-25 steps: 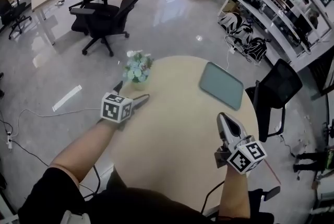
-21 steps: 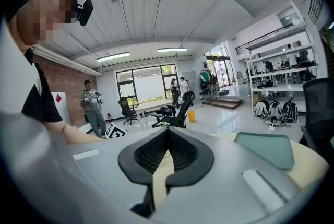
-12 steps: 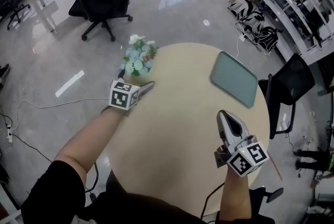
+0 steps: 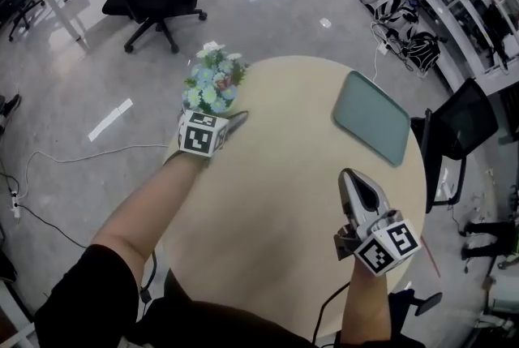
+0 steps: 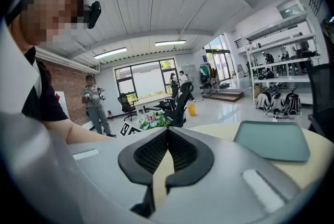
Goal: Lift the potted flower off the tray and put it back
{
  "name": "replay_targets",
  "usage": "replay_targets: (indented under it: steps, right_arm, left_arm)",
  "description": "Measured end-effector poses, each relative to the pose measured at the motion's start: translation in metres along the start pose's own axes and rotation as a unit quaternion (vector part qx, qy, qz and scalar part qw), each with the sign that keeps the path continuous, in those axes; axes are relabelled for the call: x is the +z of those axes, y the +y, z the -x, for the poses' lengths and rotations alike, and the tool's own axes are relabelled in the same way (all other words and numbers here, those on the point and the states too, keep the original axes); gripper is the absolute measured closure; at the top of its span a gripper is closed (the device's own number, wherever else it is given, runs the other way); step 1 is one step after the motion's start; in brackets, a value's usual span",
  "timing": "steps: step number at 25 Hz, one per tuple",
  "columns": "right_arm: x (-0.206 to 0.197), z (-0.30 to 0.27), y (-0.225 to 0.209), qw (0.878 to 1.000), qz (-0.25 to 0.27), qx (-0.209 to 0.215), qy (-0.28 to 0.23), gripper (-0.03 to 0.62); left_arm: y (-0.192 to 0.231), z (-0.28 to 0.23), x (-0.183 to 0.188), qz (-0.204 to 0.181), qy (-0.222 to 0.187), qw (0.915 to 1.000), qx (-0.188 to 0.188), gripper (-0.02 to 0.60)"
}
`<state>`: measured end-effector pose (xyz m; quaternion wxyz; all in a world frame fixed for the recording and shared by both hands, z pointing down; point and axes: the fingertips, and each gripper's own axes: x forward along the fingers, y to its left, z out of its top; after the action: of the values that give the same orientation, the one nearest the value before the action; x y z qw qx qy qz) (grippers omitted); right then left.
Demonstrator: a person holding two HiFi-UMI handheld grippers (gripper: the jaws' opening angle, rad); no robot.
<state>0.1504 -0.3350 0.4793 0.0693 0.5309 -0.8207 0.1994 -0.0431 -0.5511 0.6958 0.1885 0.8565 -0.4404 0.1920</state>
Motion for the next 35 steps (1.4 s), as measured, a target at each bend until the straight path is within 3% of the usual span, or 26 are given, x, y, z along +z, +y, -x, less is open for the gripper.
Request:
replay_targets:
  steps: [4,6,8,10,15,19,27,35]
  right_arm:
    - [-0.009,0.001,-0.007,1.000,-0.006,-0.001,0.003,0.580]
    - [-0.013,0.000,-0.011,1.000,-0.009,-0.003,0.004,0.580]
    - [-0.015,-0.001,-0.015,1.000,-0.011,-0.005,0.005,0.580]
    - [-0.017,-0.001,-0.019,1.000,-0.013,-0.007,0.005,0.580]
    - [-0.019,-0.001,-0.022,1.000,-0.015,-0.011,0.007,0.580]
    - [-0.017,0.004,-0.030,1.000,-0.016,-0.017,0.000,0.580]
    - [0.004,0.037,-0.079,0.998,-0.004,-0.051,-0.023,0.580]
    - [0.016,0.088,-0.146,0.993,0.021,-0.104,-0.049,0.580]
  left_arm:
    - [0.010,-0.011,-0.005,0.001,0.007,0.9997,0.023,-0.002]
    - [0.013,-0.014,-0.005,-0.019,0.011,0.9992,0.033,0.000]
    - [0.011,-0.017,-0.004,-0.045,0.013,0.9986,0.027,0.043]
    - [0.009,-0.019,-0.003,-0.055,0.010,0.9983,0.018,0.045]
    - [0.010,-0.019,-0.001,-0.037,-0.001,0.9993,0.003,0.048]
    - [0.001,-0.015,0.024,-0.037,-0.022,0.9991,-0.008,0.048]
    - [-0.064,-0.038,0.095,-0.078,-0.033,0.9954,-0.044,0.049]
    - [-0.174,-0.081,0.159,-0.123,-0.047,0.9864,-0.098,0.048]
